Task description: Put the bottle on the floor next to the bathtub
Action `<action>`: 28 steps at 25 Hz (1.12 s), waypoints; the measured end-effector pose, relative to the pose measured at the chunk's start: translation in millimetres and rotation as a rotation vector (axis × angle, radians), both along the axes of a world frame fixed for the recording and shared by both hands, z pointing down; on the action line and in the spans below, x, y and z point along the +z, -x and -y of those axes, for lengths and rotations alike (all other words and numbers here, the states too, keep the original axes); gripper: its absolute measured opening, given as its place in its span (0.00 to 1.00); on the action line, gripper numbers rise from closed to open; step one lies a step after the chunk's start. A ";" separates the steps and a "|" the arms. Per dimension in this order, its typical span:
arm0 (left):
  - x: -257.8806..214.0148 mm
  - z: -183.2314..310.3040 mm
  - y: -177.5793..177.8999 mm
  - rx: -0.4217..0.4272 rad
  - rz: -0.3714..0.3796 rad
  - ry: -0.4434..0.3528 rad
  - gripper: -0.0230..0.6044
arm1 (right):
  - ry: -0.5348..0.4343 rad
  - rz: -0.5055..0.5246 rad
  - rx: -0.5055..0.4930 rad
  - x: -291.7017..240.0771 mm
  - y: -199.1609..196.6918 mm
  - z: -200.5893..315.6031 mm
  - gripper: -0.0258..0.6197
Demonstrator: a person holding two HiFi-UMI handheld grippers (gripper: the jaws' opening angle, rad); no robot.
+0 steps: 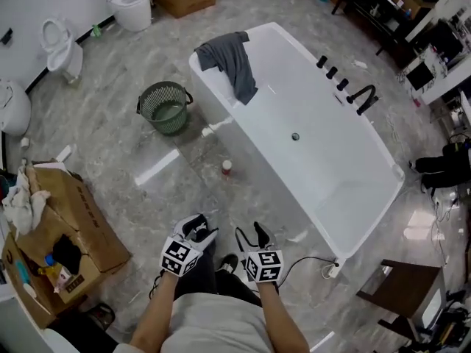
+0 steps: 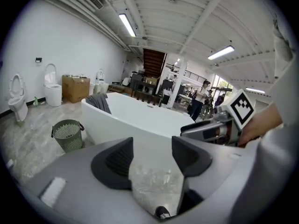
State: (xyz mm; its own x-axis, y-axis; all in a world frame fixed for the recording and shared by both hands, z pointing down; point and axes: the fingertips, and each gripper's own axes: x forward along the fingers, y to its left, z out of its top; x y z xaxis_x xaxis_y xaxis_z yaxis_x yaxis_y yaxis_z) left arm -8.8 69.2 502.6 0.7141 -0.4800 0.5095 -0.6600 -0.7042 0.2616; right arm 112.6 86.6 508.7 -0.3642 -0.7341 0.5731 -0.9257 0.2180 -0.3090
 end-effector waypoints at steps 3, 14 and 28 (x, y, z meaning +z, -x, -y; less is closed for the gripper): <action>-16.4 -23.2 0.1 -0.021 0.015 -0.016 0.53 | -0.013 0.030 0.024 -13.2 -1.2 -29.0 0.44; -57.8 -54.3 -23.0 -0.053 -0.003 -0.070 0.53 | -0.089 0.005 -0.037 -53.8 -22.7 -79.3 0.44; -58.5 -61.4 -34.4 -0.006 0.029 -0.096 0.53 | -0.137 0.016 -0.018 -62.0 -28.3 -69.8 0.44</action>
State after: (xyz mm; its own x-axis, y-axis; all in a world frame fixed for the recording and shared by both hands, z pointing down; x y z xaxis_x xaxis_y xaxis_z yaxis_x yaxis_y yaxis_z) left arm 25.6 130.6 444.1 0.6966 -0.5316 0.4818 -0.6706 -0.7212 0.1739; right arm 140.9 156.4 446.7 -0.3866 -0.7985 0.4615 -0.9164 0.2760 -0.2900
